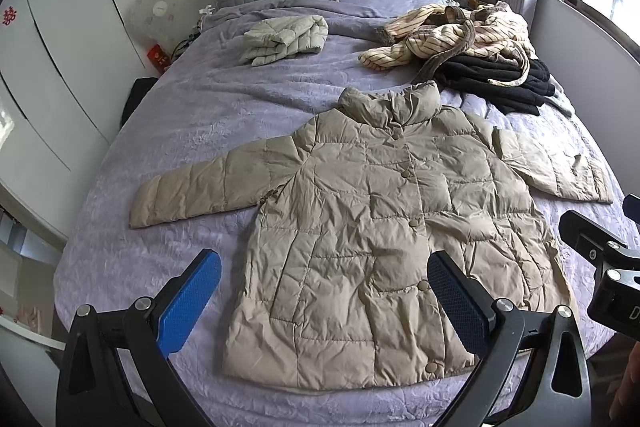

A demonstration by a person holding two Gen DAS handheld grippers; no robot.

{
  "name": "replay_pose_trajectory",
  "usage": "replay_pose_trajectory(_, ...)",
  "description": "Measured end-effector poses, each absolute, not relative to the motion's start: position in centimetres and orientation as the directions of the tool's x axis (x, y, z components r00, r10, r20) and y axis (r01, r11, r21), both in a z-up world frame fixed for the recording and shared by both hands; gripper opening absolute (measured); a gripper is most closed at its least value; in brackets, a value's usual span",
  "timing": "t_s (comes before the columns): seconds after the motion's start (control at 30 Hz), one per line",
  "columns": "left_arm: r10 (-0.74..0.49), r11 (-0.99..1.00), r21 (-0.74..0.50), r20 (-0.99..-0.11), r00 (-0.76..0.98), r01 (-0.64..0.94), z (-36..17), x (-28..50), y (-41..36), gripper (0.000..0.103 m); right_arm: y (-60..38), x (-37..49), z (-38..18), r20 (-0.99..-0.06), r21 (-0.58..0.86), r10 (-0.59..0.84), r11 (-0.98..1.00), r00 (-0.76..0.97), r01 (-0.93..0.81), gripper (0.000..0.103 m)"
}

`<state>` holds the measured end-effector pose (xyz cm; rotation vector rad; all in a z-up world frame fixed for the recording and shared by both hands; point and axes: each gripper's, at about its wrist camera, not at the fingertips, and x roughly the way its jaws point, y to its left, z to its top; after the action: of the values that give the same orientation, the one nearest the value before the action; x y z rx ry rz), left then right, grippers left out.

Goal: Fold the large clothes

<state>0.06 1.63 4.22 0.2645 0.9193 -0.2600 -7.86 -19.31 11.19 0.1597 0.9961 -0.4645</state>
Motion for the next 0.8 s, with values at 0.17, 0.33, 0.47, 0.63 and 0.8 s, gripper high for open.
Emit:
replay_pose_trajectory(0.17, -0.108, 0.937, 0.112, -0.808, 0.579, 0.331, 4.25, 0.11, 1.63, 0.103, -19.45, -7.83, 11.16, -0.837, -0.08, -0.302, 0.892, 0.455, 0.446, 0.103)
replay_pose_trajectory(0.33, -0.108, 0.937, 0.112, -0.808, 0.579, 0.331, 4.3, 0.15, 1.65, 0.103, -19.4, -7.87, 11.18, -0.837, -0.079, -0.302, 0.892, 0.455, 0.446, 0.103)
replay_pose_trajectory(0.47, -0.109, 0.936, 0.112, -0.809, 0.578, 0.333, 4.32, 0.2, 1.66, 0.103, -19.36, -7.9, 11.2, -0.838, -0.079, -0.302, 0.892, 0.455, 0.446, 0.103)
replay_pose_trajectory(0.63, -0.109, 0.936, 0.112, -0.809, 0.578, 0.333, 4.36, 0.22, 1.65, 0.103, -19.41, -7.88, 11.22, -0.838, -0.079, -0.302, 0.891, 0.454, 0.447, 0.103)
replay_pose_trajectory(0.8, -0.109, 0.936, 0.112, -0.809, 0.578, 0.333, 4.39, 0.24, 1.73, 0.103, -19.35, -7.94, 11.26, -0.838, -0.078, -0.301, 0.892, 0.455, 0.446, 0.103)
